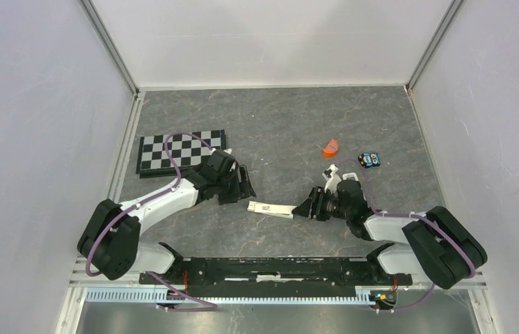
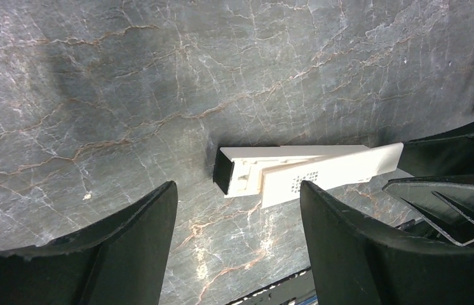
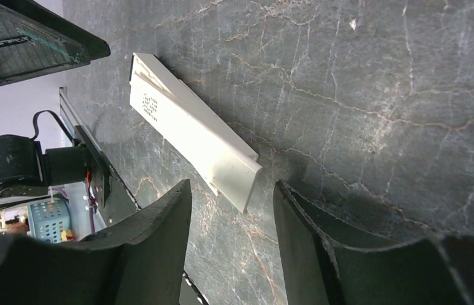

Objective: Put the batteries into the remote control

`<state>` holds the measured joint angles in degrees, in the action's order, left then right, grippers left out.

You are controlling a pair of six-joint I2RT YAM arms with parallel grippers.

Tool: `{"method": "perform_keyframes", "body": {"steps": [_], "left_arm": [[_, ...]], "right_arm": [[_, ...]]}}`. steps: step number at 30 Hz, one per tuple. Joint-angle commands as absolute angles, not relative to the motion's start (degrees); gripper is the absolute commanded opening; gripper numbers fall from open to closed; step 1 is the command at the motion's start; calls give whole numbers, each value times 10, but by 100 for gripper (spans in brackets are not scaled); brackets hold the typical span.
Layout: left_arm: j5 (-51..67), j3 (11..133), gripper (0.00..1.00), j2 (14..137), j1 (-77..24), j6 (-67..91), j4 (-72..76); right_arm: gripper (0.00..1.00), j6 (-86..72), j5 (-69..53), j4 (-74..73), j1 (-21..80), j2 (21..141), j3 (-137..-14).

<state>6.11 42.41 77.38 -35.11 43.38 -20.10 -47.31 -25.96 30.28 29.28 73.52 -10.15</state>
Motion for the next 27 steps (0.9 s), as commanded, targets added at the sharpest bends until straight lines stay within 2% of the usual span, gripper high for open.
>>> {"method": "perform_keyframes", "body": {"steps": [1,6,22,27], "left_arm": [[63,442,77,758,-346,409,-201],[65,438,76,757,-337,408,-205],[103,412,75,752,-315,407,-189],[107,409,74,751,-313,408,-187]], "right_arm": [[56,-456,-286,364,283,766,-105],[53,-469,-291,408,280,785,-97],[32,-541,-321,576,268,847,-54],[18,-577,-331,644,267,865,-37]]}}
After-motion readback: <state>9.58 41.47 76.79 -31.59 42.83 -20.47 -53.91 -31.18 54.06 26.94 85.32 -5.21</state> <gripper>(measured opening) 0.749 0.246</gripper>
